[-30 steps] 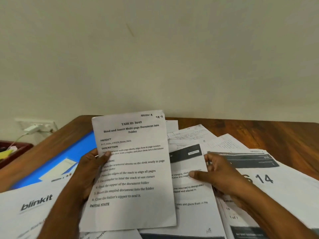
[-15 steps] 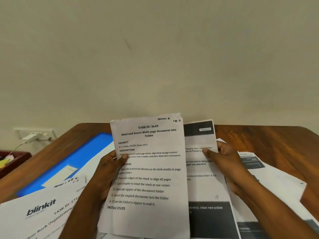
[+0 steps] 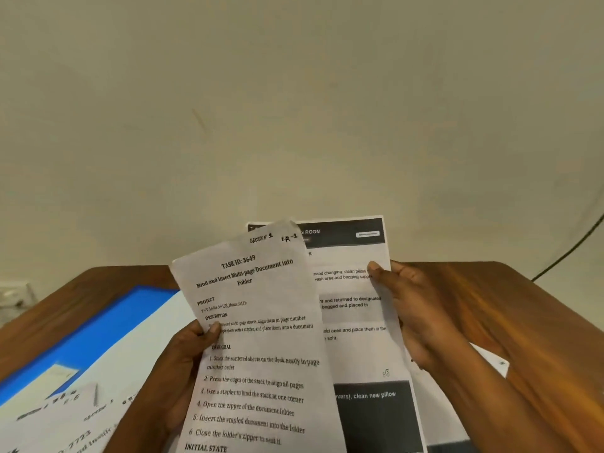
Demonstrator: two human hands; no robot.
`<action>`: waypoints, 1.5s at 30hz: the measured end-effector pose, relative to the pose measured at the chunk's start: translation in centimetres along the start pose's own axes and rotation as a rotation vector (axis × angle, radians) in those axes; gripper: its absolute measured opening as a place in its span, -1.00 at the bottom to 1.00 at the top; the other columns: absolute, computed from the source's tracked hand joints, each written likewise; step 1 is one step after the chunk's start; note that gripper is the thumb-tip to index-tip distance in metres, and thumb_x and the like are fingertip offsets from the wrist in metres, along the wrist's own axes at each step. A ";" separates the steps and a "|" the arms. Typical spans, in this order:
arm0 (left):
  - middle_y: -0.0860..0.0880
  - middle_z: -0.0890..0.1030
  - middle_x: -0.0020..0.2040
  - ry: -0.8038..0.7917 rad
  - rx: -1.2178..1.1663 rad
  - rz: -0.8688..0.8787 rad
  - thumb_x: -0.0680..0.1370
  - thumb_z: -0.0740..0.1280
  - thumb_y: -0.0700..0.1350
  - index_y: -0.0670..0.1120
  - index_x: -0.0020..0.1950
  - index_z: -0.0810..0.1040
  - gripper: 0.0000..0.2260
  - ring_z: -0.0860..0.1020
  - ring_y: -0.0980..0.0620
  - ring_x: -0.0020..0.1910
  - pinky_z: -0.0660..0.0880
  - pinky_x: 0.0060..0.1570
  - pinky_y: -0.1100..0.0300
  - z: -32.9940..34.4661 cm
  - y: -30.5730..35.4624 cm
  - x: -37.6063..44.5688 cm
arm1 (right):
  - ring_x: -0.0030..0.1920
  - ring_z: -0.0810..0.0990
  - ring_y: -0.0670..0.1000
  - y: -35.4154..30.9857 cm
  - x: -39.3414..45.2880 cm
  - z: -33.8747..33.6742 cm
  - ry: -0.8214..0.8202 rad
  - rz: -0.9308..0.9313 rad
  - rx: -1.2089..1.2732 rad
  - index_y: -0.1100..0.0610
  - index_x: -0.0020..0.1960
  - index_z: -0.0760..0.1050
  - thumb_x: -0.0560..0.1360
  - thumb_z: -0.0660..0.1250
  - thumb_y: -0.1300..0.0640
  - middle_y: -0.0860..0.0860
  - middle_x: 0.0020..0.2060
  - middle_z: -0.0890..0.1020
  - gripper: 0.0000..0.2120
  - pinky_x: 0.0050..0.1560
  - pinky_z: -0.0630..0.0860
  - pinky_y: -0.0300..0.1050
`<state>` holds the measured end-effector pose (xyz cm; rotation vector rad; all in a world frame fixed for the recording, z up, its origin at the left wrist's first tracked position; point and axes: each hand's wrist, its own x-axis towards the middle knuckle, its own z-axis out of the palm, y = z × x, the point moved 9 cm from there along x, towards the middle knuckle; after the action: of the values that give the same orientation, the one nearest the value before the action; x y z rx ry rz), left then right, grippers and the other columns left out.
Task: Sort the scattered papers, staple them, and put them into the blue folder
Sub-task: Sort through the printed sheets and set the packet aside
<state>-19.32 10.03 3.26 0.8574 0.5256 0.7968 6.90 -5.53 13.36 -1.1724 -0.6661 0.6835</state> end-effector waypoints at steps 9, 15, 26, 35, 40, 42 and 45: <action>-0.35 0.67 0.23 0.006 0.029 -0.007 0.60 0.28 -0.18 -0.25 0.32 0.59 -0.68 0.70 -0.38 0.09 0.64 0.10 -0.33 1.3 -1.5 0.3 | -0.01 0.76 0.18 -0.4 -1.2 2.3 -0.107 -0.049 -0.158 0.19 0.15 0.67 0.67 0.30 0.13 0.13 -0.02 0.77 -0.79 0.06 0.69 0.13; -0.35 0.65 0.27 0.058 0.092 0.032 0.65 0.28 -0.21 -0.26 0.39 0.55 -0.68 0.66 -0.40 0.19 0.66 0.11 -0.28 0.5 -1.7 1.0 | -0.23 0.73 0.01 -0.3 -1.8 3.7 -0.168 -0.108 -0.237 0.19 0.00 0.68 0.66 0.32 0.10 0.09 -0.18 0.77 -0.78 -0.22 0.63 -0.17; -0.20 0.74 0.15 0.163 0.269 0.149 0.69 0.31 -0.24 -0.14 0.36 0.50 -0.77 0.73 -0.26 0.05 0.66 0.03 -0.16 0.7 -1.0 1.1 | -0.33 0.72 0.02 2.4 -0.7 3.0 -0.100 -0.025 -0.175 0.15 -0.02 0.69 0.67 0.26 0.22 0.10 -0.22 0.76 -0.77 -0.31 0.65 -0.11; -0.18 0.75 0.13 0.231 0.306 0.191 0.63 0.41 -0.19 -0.09 0.32 0.48 -0.72 0.74 -0.26 0.03 0.64 0.11 -0.27 -0.4 -1.0 1.8 | 0.00 0.75 0.25 3.3 -1.1 3.1 -0.055 0.000 -0.158 0.05 0.09 0.71 0.69 0.24 -0.01 0.12 -0.04 0.77 -0.71 0.11 0.66 0.27; -0.09 0.77 0.07 0.251 0.379 0.279 0.63 0.42 -0.23 0.01 0.40 0.43 -0.61 0.77 -0.15 -0.04 0.69 -0.01 -0.13 -0.3 -0.3 1.9 | 0.29 0.64 0.00 3.5 -0.9 3.6 -0.085 -0.049 -0.084 -0.21 0.38 0.54 0.58 0.23 -0.41 -0.14 0.28 0.67 -0.52 0.36 0.53 0.20; -0.06 0.78 0.07 0.227 0.396 0.304 0.64 0.40 -0.25 0.11 0.41 0.42 -0.58 0.77 -0.13 -0.03 0.71 -0.11 -0.03 -0.1 -0.1 1.7 | 0.30 0.58 -0.20 3.1 -0.9 3.8 -0.093 -0.097 -0.124 -0.21 0.38 0.51 0.63 0.24 -0.30 -0.34 0.24 0.62 -0.61 0.39 0.49 -0.02; -0.10 0.76 0.13 0.180 0.443 0.340 0.66 0.36 -0.26 0.06 0.41 0.49 -0.64 0.76 -0.18 0.03 0.70 -0.03 -0.10 0.6 0.0 1.4 | 0.13 0.71 -0.12 3.2 -0.8 3.9 -0.103 -0.119 -0.255 -0.04 0.23 0.62 0.68 0.30 0.02 -0.22 0.06 0.74 -0.81 0.22 0.59 -0.07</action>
<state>-18.10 10.89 3.45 1.3142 0.7427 1.0962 2.94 -3.09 11.16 -1.3257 -0.9232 0.5719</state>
